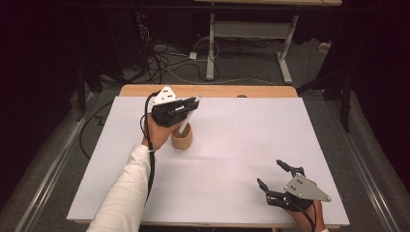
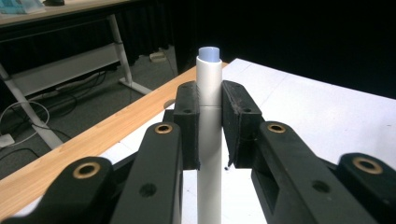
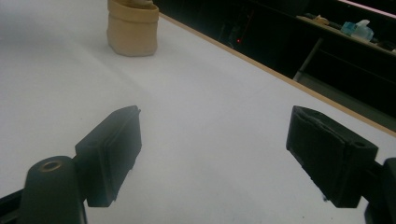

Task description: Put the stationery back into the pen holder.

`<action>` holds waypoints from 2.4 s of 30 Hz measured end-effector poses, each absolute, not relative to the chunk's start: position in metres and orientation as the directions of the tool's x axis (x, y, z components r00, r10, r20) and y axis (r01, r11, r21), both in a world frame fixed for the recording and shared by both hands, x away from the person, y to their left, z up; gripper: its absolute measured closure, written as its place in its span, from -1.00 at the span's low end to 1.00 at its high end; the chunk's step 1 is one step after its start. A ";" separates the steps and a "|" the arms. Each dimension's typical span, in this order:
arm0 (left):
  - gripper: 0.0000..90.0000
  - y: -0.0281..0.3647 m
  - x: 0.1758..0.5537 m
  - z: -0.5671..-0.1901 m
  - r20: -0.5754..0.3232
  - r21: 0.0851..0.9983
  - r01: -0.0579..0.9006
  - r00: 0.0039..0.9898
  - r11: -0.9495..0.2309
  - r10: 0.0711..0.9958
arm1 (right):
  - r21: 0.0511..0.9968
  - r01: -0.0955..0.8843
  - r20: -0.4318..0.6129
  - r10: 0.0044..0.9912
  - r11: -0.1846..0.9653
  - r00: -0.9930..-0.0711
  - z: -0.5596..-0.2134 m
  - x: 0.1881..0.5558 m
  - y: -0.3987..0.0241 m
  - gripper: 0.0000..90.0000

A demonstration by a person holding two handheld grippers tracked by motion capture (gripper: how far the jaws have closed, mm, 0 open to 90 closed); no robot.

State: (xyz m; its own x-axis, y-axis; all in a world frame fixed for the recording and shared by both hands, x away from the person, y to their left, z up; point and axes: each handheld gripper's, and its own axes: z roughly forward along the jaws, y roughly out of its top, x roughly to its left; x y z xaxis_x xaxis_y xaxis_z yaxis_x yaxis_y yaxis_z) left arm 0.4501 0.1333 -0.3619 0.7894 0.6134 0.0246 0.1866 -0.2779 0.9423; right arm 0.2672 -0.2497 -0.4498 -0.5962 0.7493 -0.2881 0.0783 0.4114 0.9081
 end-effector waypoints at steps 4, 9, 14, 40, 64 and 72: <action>0.67 0.132 0.454 -0.367 0.019 0.940 0.196 0.785 -0.278 0.619 | 0.908 0.080 -0.289 0.751 0.412 -0.594 -0.450 0.267 -0.250 -0.59; 0.67 0.132 0.458 -0.375 0.000 0.942 0.210 0.781 -0.263 0.624 | 0.907 0.081 -0.288 0.749 0.413 -0.596 -0.451 0.267 -0.250 -0.58; 0.67 0.130 0.460 -0.386 0.010 0.932 0.226 0.767 -0.284 0.641 | 0.904 0.079 -0.295 0.746 0.420 -0.596 -0.451 0.268 -0.250 -0.57; 0.66 0.147 0.452 -0.413 -0.003 0.929 0.248 0.747 -0.275 0.664 | 0.894 0.079 -0.309 0.735 0.440 -0.603 -0.454 0.268 -0.247 -0.55; 0.34 0.154 0.443 -0.409 0.086 0.928 0.199 0.707 -0.315 0.702 | 0.886 0.084 -0.315 0.725 0.456 -0.613 -0.457 0.268 -0.245 -0.52; -0.17 0.150 0.440 -0.406 0.127 0.915 0.205 0.672 -0.348 0.730 | 0.882 0.089 -0.319 0.726 0.462 -0.609 -0.458 0.268 -0.244 -0.50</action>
